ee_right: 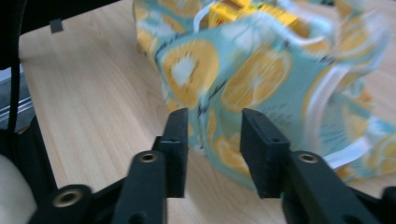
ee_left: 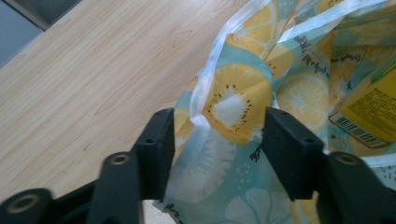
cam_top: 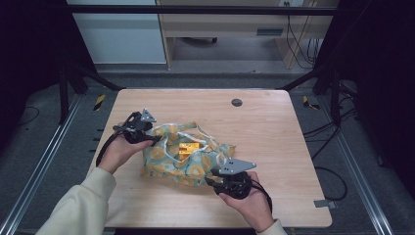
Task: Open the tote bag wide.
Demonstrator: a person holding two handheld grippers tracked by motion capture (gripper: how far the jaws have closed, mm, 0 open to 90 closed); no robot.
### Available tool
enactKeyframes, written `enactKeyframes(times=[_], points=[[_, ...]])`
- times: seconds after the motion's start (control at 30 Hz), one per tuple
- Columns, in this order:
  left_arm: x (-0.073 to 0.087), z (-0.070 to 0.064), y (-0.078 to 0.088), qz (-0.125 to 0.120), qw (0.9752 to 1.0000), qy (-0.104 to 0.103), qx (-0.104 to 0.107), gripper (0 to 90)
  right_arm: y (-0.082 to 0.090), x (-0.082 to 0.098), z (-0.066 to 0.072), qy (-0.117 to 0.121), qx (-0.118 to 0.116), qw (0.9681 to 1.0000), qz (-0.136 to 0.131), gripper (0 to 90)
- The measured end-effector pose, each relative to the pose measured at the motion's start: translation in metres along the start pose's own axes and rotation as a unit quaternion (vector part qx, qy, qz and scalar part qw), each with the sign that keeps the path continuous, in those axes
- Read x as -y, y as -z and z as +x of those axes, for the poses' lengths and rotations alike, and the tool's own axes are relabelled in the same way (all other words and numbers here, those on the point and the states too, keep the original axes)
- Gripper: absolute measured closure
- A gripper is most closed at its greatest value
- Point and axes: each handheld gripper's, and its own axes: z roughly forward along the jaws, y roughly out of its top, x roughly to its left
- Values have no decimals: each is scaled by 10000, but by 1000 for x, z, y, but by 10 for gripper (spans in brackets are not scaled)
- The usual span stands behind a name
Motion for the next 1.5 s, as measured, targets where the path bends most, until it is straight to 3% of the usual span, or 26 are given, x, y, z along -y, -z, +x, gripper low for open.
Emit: enactKeyframes(times=[0.2, 0.27, 0.5, 0.63, 0.67, 0.8, 0.87, 0.93, 1.07, 1.27, 1.43, 1.5], points=[[1, 1, 2, -25, 10000, 5, 53, 796, 11, -26, -18, 2, 292, 9995, -123, 543], [0, 1, 3, -35, 10000, -56, 60, 842, 11, -35, -25, -5, 388, 9992, -100, 538], [-1, -2, 8, -140, 9998, -72, 96, 870, -6, -60, -57, -100, 678, 9974, 212, 530], [-1, -2, 8, -162, 9998, -79, 119, 873, -18, -65, -67, -229, 672, 9970, 303, 530], [-1, -2, 8, -164, 9998, -82, 125, 875, -27, -67, -73, -349, 599, 9969, 362, 524], [-2, -2, 9, -119, 9997, -85, 170, 880, -45, -68, -82, -452, 588, 9957, 547, 514], [-2, -2, 10, -145, 9997, -72, 183, 883, -52, -69, -84, -474, 589, 9951, 645, 537], [-2, -3, 12, -163, 9996, -91, 194, 884, -56, -69, -86, -454, 556, 9950, 699, 664], [-2, -4, 17, -199, 9995, -105, 214, 885, -52, -71, -85, -372, 503, 9961, 620, 830], [-1, -3, 27, -367, 9985, 23, 408, 887, -36, -75, -81, -347, 529, 9975, 313, 875], [-2, -10, 39, -474, 9978, -89, 464, 887, -19, -78, -75, -264, 504, 9984, 30, 877], [-1, -15, 47, -571, 9971, -151, 481, 886, -9, -78, -70, -210, 473, 9984, -214, 877]])
